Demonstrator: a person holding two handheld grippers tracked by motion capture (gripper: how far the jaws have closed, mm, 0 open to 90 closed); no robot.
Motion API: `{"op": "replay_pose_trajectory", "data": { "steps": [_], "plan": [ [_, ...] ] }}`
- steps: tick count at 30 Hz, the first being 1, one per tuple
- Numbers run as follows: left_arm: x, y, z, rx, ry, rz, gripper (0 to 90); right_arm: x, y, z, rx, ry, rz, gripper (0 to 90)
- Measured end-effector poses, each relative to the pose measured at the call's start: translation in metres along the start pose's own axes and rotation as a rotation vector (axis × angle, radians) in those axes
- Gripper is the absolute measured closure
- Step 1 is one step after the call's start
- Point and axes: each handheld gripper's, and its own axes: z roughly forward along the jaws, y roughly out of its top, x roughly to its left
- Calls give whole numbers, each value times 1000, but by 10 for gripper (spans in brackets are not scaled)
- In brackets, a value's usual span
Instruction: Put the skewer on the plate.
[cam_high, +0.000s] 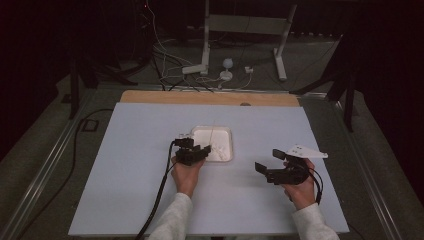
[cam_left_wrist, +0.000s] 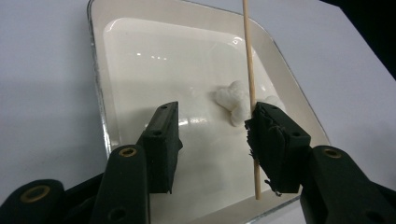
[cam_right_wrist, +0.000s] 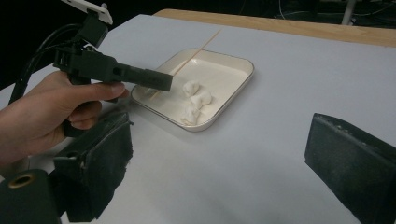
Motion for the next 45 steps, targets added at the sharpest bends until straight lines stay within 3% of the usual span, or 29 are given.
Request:
{"op": "replay_pose_trajectory", "data": {
  "steps": [2, 3, 7, 9, 10, 12, 15, 16, 19, 20, 23, 25, 26, 27, 29, 32, 36, 38, 40, 45],
  "plan": [
    [-2, 0, -2, -5, 21, 36, 575, 0, 0, 0, 2, 1, -2, 80],
    [-2, -1, -3, -11, 25, 53, 683, 0, 0, 1, 4, 2, -2, 81],
    [-3, 0, -6, -17, 32, 59, 888, 1, 0, 1, 6, 3, -6, 81],
    [-3, 1, -7, -18, 28, 56, 889, 1, 0, 1, 8, 3, -7, 84],
    [-3, 1, -7, -16, 23, 52, 851, 2, 0, 2, 8, 3, -9, 84],
    [-1, 1, -6, -8, 17, 42, 685, 2, -1, 2, 11, 4, -11, 84],
    [-2, 1, -6, -16, 22, 54, 582, 2, -1, 2, 11, 6, -15, 84],
    [-3, 1, -7, -19, 33, 67, 594, 3, -1, 3, 12, 6, -16, 84],
    [-4, 1, -9, -21, 53, 78, 856, 3, -1, 3, 14, 7, -17, 84],
    [-4, 1, -10, -23, 59, 81, 894, 3, -1, 3, 15, 8, -18, 84],
    [-3, 2, -10, -18, 42, 79, 900, 4, -1, 3, 16, 10, -20, 84],
    [-1, 2, -9, -5, -4, 59, 900, 4, -1, 4, 17, 11, -21, 85],
    [-1, 2, -10, -6, -3, 61, 898, 4, -1, 4, 17, 13, -21, 85],
    [-1, 2, -10, -12, -3, 71, 892, 4, -1, 4, 19, 13, -20, 86],
    [-2, 3, -11, -15, -15, 77, 710, 6, -1, 5, 17, 14, -23, 86],
    [-5, 3, -13, -26, -19, 103, 591, 10, 2, 11, 19, 22, -27, 133],
    [-8, 4, -18, -35, 5, 113, 539, 22, 13, 37, 28, 22, -42, 197],
    [-7, 5, -19, -37, 19, 104, 534, 29, 19, 51, 25, 23, -14, 253],
    [-5, 7, -21, -46, 29, 98, 513, 36, 25, 63, 32, 33, -11, 250],
    [-2, 10, -36, -71, -11, 117, 408, 45, 28, 69, 41, 50, -38, 214]
  ]
}}
